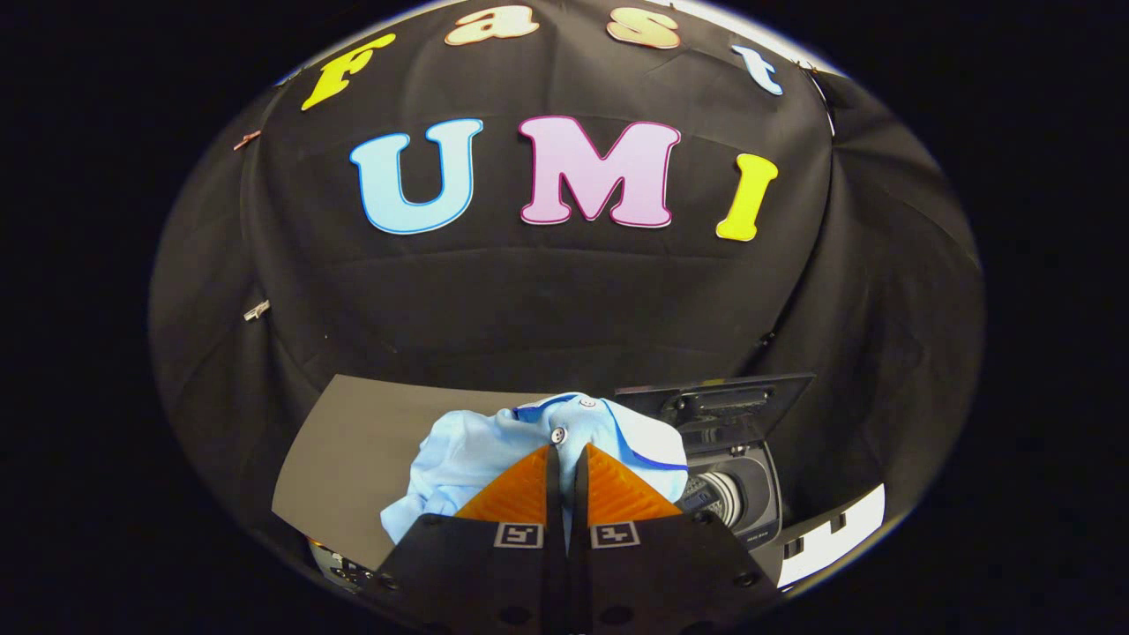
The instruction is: Put the clothes into the washing machine and then close the washing machine lid.
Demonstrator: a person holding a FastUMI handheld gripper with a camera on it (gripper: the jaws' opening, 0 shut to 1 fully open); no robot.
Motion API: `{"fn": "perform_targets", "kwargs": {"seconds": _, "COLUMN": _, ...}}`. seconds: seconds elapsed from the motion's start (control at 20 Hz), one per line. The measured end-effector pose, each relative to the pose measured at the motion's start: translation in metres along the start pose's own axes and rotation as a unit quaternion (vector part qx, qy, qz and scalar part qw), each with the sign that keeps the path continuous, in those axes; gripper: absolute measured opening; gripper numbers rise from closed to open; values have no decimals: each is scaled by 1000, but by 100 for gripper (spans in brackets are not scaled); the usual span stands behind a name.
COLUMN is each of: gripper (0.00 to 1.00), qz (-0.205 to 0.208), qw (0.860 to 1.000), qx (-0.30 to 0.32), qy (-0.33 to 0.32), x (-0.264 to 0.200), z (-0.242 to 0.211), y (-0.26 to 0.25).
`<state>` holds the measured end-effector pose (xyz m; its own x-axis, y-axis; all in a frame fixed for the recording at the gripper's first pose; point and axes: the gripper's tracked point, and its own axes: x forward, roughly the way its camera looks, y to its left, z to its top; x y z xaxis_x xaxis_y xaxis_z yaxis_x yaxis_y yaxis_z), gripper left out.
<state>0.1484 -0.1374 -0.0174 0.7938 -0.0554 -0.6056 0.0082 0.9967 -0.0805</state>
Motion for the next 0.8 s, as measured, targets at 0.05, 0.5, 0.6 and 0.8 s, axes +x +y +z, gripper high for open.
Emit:
{"fn": "perform_targets", "kwargs": {"seconds": 0.05, "gripper": 5, "qz": -1, "qw": 1000, "qx": -2, "qy": 0, "x": -1, "z": 0, "y": -14}}
{"fn": "perform_targets", "kwargs": {"seconds": 0.5, "gripper": 5, "qz": -28, "qw": 999, "qx": 29, "qy": -7, "x": 26, "z": 3, "y": -137}}
{"fn": "perform_targets", "kwargs": {"seconds": 0.6, "gripper": 5, "qz": -38, "qw": 999, "qx": 35, "qy": -3, "x": 33, "z": -3, "y": -158}}
{"fn": "perform_targets", "kwargs": {"seconds": 0.8, "gripper": 5, "qz": -59, "qw": 998, "qx": 7, "qy": 8, "x": 48, "z": -16, "y": -193}}
